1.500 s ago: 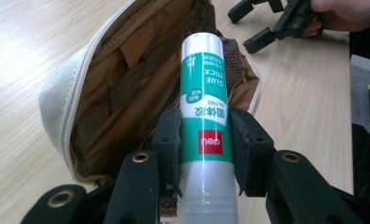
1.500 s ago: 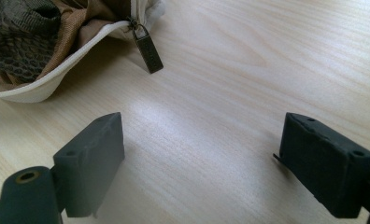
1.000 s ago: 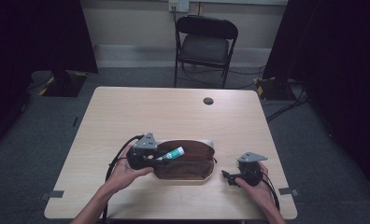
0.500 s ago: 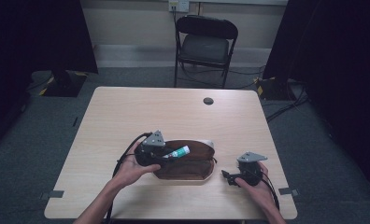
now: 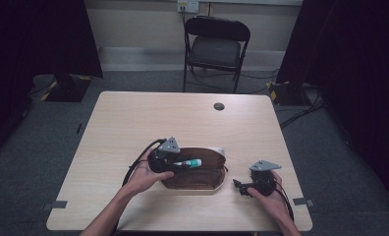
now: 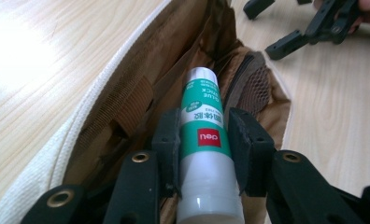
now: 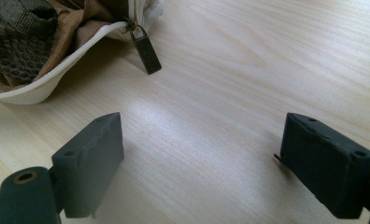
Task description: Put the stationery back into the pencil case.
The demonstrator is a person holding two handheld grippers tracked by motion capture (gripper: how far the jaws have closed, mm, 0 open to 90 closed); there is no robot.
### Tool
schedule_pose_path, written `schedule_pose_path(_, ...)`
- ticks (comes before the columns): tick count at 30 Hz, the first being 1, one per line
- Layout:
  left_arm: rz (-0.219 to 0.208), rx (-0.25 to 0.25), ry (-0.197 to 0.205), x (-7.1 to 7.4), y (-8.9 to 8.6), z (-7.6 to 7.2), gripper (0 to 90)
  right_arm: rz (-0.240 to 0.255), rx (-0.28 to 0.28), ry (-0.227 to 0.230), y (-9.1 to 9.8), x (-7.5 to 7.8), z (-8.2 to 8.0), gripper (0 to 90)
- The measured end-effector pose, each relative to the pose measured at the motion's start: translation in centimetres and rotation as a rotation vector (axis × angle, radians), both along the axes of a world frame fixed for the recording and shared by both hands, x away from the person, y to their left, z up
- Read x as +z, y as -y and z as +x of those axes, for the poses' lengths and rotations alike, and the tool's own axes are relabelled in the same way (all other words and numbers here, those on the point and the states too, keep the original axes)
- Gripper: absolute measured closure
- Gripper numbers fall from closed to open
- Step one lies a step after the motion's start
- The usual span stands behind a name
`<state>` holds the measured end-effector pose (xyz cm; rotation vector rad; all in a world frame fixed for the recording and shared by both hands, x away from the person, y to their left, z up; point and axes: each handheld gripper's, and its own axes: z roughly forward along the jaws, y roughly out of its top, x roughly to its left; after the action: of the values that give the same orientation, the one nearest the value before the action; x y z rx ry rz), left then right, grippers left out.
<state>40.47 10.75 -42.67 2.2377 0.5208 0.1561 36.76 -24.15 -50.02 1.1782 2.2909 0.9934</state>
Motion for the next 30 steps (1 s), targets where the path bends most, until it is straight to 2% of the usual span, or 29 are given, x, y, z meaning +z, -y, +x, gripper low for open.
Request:
schedule_pose_path(1,-0.007,-0.001,0.001,-0.1,0.1,0.0,65.5,0.0,0.0,0.0,0.0,0.0,0.0,12.6)
schedule_pose_path(2,0.006,-0.003,0.003,-0.1,0.1,0.0,65.6,0.0,0.0,0.0,0.0,0.0,0.0,12.6)
schedule_pose_path(4,-0.009,0.001,0.003,-0.4,0.3,0.0,65.5,0.0,0.0,0.0,0.0,0.0,0.0,12.6)
schedule_pose_path(5,0.0,0.002,0.002,-0.4,0.4,0.0,65.5,0.0,0.0,0.0,0.0,0.0,0.0,12.6)
schedule_pose_path(7,-0.003,0.017,0.003,-0.4,0.3,0.1,65.3,0.0,0.0,0.0,0.0,0.0,0.0,12.6)
schedule_pose_path(9,-0.032,0.015,-0.007,-0.4,0.1,0.1,64.9,0.0,0.0,0.0,0.0,0.0,0.0,12.6)
schedule_pose_path(11,-0.041,0.014,-0.006,-0.3,0.1,0.1,63.4,0.0,0.0,0.0,0.0,0.0,0.0,12.5)
schedule_pose_path(12,-0.03,0.016,-0.005,-0.1,0.0,0.0,62.7,0.0,0.0,0.0,0.0,0.0,0.0,12.6)
schedule_pose_path(20,-0.045,0.015,-0.011,0.2,-0.6,-0.4,64.5,0.0,0.0,0.0,0.0,0.0,0.0,12.6)
schedule_pose_path(21,-0.062,0.019,-0.016,0.2,-0.6,-0.5,64.5,0.0,0.0,0.0,0.0,0.0,0.0,12.6)
schedule_pose_path(27,-0.06,-0.004,0.003,0.6,-1.2,-1.5,69.3,0.0,0.0,0.0,0.0,0.0,0.0,12.6)
schedule_pose_path(30,-0.07,0.004,0.0,0.9,-1.8,-1.9,68.9,0.0,0.0,-0.001,0.0,0.0,0.0,12.5)
